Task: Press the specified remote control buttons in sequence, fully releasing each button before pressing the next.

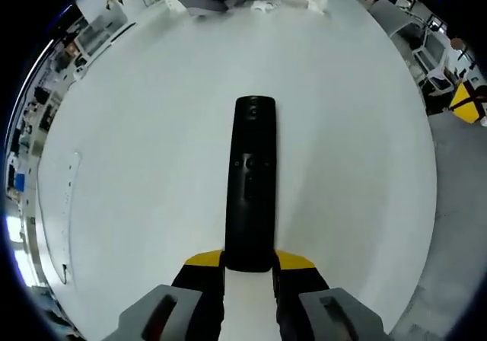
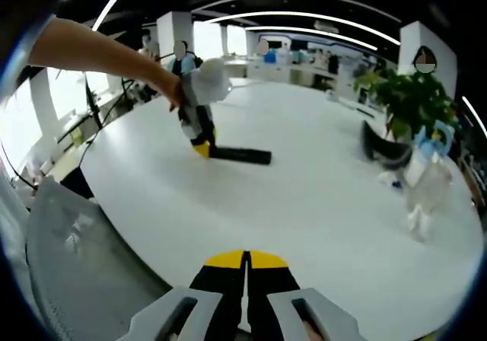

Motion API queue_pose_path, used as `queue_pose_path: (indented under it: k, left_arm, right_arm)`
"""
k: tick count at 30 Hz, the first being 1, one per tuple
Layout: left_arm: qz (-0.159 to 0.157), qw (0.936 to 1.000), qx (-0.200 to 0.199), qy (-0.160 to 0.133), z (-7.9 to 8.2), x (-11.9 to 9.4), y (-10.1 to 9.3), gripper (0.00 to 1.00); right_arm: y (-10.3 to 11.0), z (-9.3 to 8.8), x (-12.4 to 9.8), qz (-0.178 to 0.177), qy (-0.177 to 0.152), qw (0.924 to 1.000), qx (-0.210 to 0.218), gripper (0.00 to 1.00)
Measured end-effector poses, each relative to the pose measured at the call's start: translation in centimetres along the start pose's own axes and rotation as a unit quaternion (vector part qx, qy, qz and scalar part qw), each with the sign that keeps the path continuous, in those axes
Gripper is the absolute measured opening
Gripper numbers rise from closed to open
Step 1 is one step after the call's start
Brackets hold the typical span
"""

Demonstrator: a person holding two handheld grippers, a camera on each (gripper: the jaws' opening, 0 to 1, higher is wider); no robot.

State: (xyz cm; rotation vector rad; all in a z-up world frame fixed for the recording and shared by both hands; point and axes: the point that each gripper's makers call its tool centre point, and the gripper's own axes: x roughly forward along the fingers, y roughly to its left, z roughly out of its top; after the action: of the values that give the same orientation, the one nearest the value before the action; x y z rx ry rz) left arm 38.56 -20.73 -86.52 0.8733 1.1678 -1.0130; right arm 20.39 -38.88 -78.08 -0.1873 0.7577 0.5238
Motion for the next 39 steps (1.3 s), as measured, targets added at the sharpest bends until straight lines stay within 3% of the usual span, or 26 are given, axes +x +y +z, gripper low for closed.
queue_pose_path:
  k: [11, 16, 22, 28, 39]
  left_arm:
    - [-0.001, 0.9999, 0.01, 0.011, -0.2, -0.1, -0.8, 0.23]
    - [0.0, 0.9999, 0.01, 0.003, -0.4, -0.1, -1.4, 0.23]
    - [0.001, 0.9999, 0.011, 0.002, -0.5, -0.1, -2.2, 0.23]
    - [0.001, 0.9999, 0.014, 0.004, -0.6, -0.1, -3.0, 0.23]
    - [0.0, 0.9997, 0.021, 0.014, -0.7, -0.1, -4.2, 0.23]
  right_arm:
    - [0.3, -0.5, 0.3, 0.007, 0.018, 0.9998, -0.005, 0.0]
    - [0.6, -1.0, 0.6, 0.014, 0.031, 0.9994, 0.006, 0.0]
    - [1.1, -1.8, 0.8, 0.025, 0.061, 0.9973, 0.031, 0.0]
    - [2.1, -3.3, 1.1, 0.047, 0.115, 0.9907, 0.056, 0.0]
    - [3.3, -5.1, 1.1, 0.072, 0.177, 0.9798, 0.057, 0.0]
